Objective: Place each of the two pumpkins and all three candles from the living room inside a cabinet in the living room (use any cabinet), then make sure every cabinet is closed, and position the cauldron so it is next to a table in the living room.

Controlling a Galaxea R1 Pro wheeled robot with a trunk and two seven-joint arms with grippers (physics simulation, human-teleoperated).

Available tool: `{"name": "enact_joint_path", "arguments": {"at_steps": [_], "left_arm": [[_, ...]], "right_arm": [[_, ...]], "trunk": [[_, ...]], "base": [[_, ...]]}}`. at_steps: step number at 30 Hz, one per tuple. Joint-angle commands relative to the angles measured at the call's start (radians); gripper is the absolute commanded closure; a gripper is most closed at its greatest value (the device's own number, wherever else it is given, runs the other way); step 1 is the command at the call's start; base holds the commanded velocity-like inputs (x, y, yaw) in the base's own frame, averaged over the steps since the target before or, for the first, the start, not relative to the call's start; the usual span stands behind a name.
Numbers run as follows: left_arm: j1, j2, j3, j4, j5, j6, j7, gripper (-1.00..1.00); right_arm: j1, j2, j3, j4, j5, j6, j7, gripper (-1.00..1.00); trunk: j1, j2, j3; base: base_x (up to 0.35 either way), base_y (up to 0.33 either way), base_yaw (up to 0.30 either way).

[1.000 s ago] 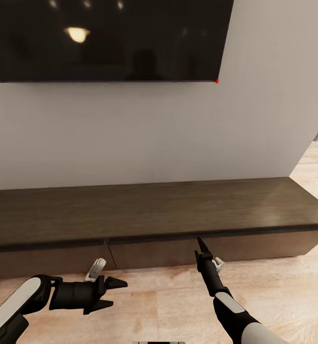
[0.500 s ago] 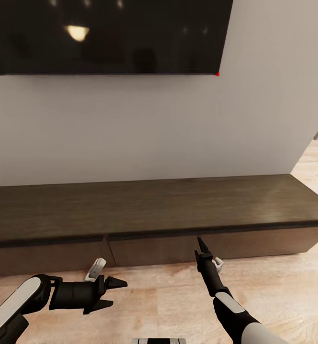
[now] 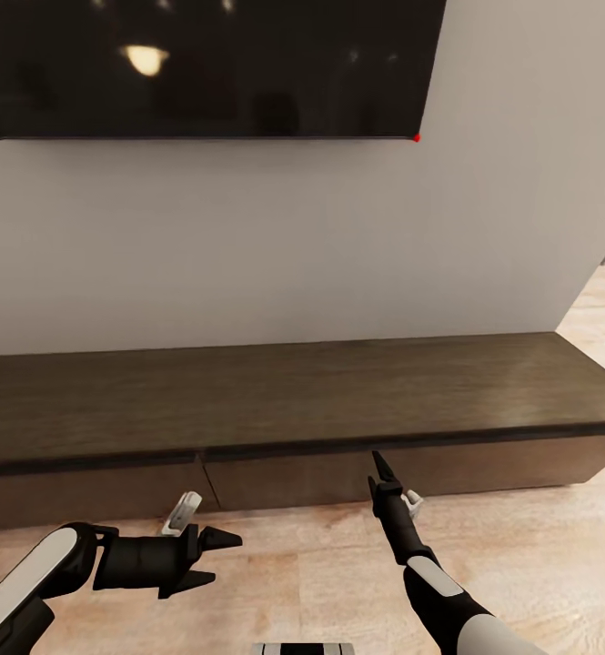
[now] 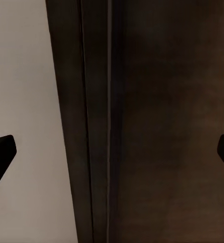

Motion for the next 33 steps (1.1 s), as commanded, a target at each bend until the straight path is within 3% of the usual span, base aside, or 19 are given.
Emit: {"name": "enact_joint_path", "arguments": {"at_steps": [1, 17, 24, 33], "left_arm": [[-0.001, 0.001, -0.001, -0.001, 0.011, -0.001, 0.01, -1.0], [-0.001, -0.001, -0.008, -0.001, 0.01, -0.001, 0.01, -1.0], [-0.001, -0.001, -0.011, -0.001, 0.01, -0.001, 0.01, -1.0], [-0.001, -0.001, -0.013, -0.001, 0.01, -0.001, 0.01, -1.0]], "right_arm": [[-0.001, 0.0, 0.009, 0.001, -0.01, -0.002, 0.004, -1.0], [-0.001, -0.002, 0.014, 0.001, -0.008, -0.002, 0.006, -1.0], [-0.001, -0.004, 0.014, 0.024, 0.006, 0.0, 0.07, -1.0], [-0.001, -0.004, 0.014, 0.038, 0.007, 0.001, 0.077, -1.0]], "trunk": [[0.0, 0.0, -0.001], [0.0, 0.0, -0.001], [0.0, 0.0, -0.001], [0.0, 0.0, -0.001]], "base": [[0.047, 0.0, 0.0], [0.057, -0.002, 0.0], [0.0, 0.0, 0.0], [0.089, -0.051, 0.0]]}}
